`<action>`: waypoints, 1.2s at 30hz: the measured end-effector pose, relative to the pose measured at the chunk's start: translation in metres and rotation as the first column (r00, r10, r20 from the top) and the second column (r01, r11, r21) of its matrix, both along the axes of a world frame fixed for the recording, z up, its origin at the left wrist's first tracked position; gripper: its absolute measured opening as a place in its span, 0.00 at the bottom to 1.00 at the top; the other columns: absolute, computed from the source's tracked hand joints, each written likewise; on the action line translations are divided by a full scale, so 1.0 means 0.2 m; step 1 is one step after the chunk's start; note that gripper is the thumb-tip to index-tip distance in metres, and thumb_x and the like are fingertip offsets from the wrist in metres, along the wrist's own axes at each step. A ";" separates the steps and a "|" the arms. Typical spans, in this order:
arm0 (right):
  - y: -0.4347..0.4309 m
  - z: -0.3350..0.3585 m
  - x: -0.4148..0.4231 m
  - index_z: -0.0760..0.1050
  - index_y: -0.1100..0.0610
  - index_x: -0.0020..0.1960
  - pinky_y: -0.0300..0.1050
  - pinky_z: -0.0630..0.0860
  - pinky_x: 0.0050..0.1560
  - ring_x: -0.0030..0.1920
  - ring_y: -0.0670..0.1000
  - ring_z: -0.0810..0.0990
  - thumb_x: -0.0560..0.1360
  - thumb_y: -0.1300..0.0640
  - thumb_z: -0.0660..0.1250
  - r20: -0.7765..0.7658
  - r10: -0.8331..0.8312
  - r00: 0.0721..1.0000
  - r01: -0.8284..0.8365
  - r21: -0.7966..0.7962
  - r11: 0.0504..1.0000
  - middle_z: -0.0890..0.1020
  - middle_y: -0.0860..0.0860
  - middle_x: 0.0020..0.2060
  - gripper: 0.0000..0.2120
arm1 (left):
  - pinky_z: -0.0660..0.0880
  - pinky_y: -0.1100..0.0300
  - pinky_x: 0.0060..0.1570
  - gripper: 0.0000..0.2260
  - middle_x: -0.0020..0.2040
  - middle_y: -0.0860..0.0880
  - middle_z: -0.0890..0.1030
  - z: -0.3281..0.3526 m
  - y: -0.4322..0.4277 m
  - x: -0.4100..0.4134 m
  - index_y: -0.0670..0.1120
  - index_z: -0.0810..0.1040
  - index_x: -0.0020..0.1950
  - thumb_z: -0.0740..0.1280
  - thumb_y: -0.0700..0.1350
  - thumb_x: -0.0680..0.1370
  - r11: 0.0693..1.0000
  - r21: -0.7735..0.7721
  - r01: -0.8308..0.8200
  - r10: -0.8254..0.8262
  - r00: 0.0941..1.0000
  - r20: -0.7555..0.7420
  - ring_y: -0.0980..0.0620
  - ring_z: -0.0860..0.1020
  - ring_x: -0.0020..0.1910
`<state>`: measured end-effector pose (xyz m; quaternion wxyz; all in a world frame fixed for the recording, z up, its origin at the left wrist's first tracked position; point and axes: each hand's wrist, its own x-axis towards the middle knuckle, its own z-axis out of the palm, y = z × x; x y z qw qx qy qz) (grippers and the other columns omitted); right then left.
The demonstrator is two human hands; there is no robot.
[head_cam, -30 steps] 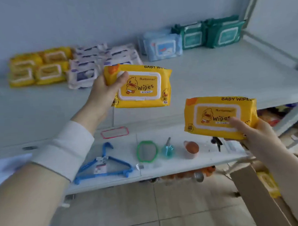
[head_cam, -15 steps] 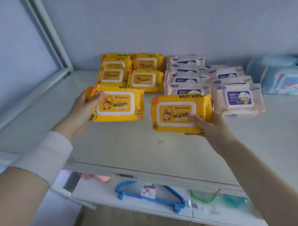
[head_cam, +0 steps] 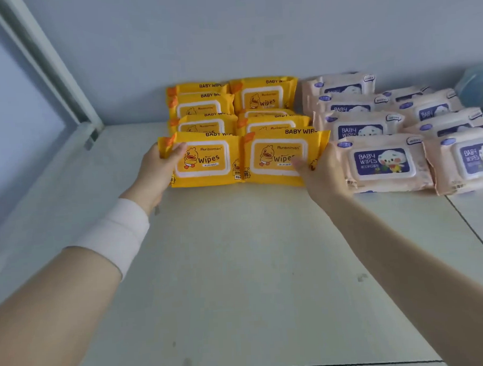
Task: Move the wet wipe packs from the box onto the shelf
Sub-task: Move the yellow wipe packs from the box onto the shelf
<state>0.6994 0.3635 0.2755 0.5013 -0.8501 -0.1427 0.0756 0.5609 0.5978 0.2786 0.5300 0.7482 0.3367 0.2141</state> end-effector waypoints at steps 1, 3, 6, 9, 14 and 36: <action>0.02 0.00 -0.01 0.60 0.59 0.69 0.55 0.71 0.63 0.65 0.58 0.71 0.75 0.54 0.67 0.069 -0.039 0.997 0.043 -0.066 0.997 0.71 0.57 0.64 0.28 | 0.74 0.55 0.51 0.12 0.54 0.48 0.80 -0.01 0.03 0.02 0.47 0.74 0.55 0.64 0.54 0.77 0.999 0.048 -0.005 0.008 0.999 -0.048 0.49 0.79 0.52; 0.04 -0.01 -0.03 0.52 0.59 0.74 0.53 0.65 0.66 0.68 0.58 0.65 0.75 0.55 0.67 0.192 -0.045 0.980 0.085 -0.205 0.975 0.65 0.58 0.69 0.35 | 0.73 0.50 0.57 0.18 0.58 0.43 0.78 -0.03 0.08 0.04 0.43 0.74 0.57 0.65 0.55 0.76 0.981 0.189 -0.040 0.075 0.980 -0.184 0.44 0.76 0.57; 0.05 0.01 -0.06 0.48 0.58 0.76 0.53 0.64 0.67 0.70 0.58 0.61 0.75 0.55 0.67 0.273 0.063 0.960 0.046 -0.375 0.926 0.59 0.59 0.70 0.38 | 0.64 0.46 0.67 0.26 0.65 0.38 0.71 0.01 0.07 0.07 0.40 0.69 0.66 0.68 0.54 0.74 0.893 0.450 0.002 0.159 0.934 -0.319 0.38 0.66 0.67; -0.01 0.10 -0.06 0.56 0.57 0.74 0.54 0.63 0.69 0.72 0.60 0.56 0.73 0.51 0.69 0.303 0.151 0.941 0.036 -0.534 0.845 0.56 0.60 0.72 0.35 | 0.54 0.47 0.72 0.34 0.73 0.38 0.60 0.11 -0.03 0.16 0.41 0.57 0.74 0.68 0.53 0.75 0.735 0.629 0.254 0.079 0.889 -0.451 0.38 0.56 0.73; -0.45 0.36 0.00 0.66 0.55 0.70 0.52 0.64 0.67 0.70 0.57 0.63 0.75 0.48 0.64 0.354 0.218 0.909 0.058 -0.627 0.777 0.66 0.54 0.70 0.25 | 0.68 0.46 0.61 0.22 0.68 0.41 0.71 0.41 -0.58 0.46 0.44 0.69 0.68 0.64 0.51 0.77 0.224 0.660 0.717 -0.122 0.693 -0.711 0.39 0.68 0.67; -4.44 -0.38 -0.42 0.73 0.60 0.64 0.48 0.73 0.61 0.59 0.56 0.76 0.77 0.43 0.59 -0.384 -0.630 0.675 -0.139 -0.905 0.402 0.77 0.55 0.59 0.24 | 0.69 0.47 0.64 0.22 0.65 0.47 0.74 -0.25 -4.66 1.10 0.47 0.69 0.68 0.59 0.57 0.79 -0.741 0.029 0.671 -0.149 -0.121 -0.981 0.45 0.73 0.62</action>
